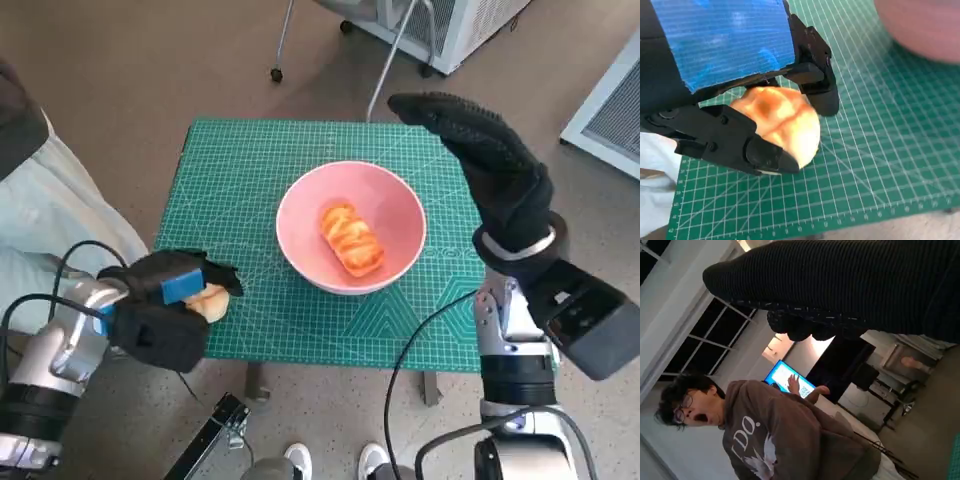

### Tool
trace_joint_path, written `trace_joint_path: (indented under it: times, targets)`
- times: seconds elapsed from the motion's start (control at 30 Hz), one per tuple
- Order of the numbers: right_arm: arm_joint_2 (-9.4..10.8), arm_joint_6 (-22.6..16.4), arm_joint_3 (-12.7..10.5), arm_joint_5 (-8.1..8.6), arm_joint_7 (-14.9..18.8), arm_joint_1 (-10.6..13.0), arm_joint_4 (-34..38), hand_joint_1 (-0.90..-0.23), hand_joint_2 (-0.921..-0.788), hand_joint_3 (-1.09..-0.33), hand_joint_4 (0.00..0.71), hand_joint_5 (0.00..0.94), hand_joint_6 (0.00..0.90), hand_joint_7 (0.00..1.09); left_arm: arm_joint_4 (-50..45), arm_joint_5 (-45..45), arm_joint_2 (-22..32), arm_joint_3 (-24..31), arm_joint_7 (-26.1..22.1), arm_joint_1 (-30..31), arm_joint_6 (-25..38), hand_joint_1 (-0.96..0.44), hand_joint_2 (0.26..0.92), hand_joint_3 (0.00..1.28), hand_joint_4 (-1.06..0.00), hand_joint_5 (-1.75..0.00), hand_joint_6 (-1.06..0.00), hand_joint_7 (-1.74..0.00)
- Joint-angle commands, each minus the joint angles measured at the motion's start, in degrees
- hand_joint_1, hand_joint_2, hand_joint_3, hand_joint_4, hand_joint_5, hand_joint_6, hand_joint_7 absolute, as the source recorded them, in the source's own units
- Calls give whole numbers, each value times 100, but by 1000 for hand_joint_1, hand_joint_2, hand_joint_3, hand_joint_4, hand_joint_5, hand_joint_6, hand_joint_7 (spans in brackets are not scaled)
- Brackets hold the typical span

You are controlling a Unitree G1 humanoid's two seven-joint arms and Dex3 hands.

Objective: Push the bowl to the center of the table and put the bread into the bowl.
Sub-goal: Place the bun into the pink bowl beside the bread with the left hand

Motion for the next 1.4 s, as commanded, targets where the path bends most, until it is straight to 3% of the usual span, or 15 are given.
trace_joint_path:
  times: [0.03, 0.3, 0.6, 0.97, 1.07, 1.17, 1.4]
  targets:
    - [-26, 72, 2, -33, 38, 83, 29, -711, -921, -748, 209, 93, -1, 812, -59, -305, 128, 299, 55, -132, -194, 0, 920, 157, -548, -1349, -573, -1189]
    - [-32, 61, 4, -65, 29, 61, 54, -714, -921, -749, 205, 101, -1, 812, -270, -489, 165, 696, 301, -317, -426, 2, 920, 148, -536, -1417, -617, -1089]
    - [-70, 35, 2, -75, 66, 22, 71, -711, -921, -755, 201, 115, -1, 815, -742, -780, 61, 1093, 439, -779, -399, 1, 921, 160, -544, -1348, -568, -1200]
    - [-95, -21, -10, -59, 162, -53, 199, -711, -921, -760, 193, 133, -1, 817, -1073, -515, -534, 848, 829, -1694, -323, 0, 921, 168, -544, -1301, -545, -1271]
    - [-89, -47, -5, -74, 167, -56, 216, -710, -921, -762, 156, 207, -1, 812, -1048, -342, -751, 660, 896, -1961, -260, 0, 920, 168, -544, -1304, -545, -1268]
    - [-86, -66, 2, -92, 159, -54, 223, -709, -921, -767, 46, 419, -1, 810, -905, -255, -1020, 457, 915, -2215, -266, 0, 920, 156, -554, -1295, -561, -1250]
    - [-82, -89, 17, -108, 150, -29, 224, -709, -921, -769, 3, 503, -1, 808, -77, -157, -1600, -51, 886, -2770, -497, 0, 920, 143, -569, -1339, -582, -1172]
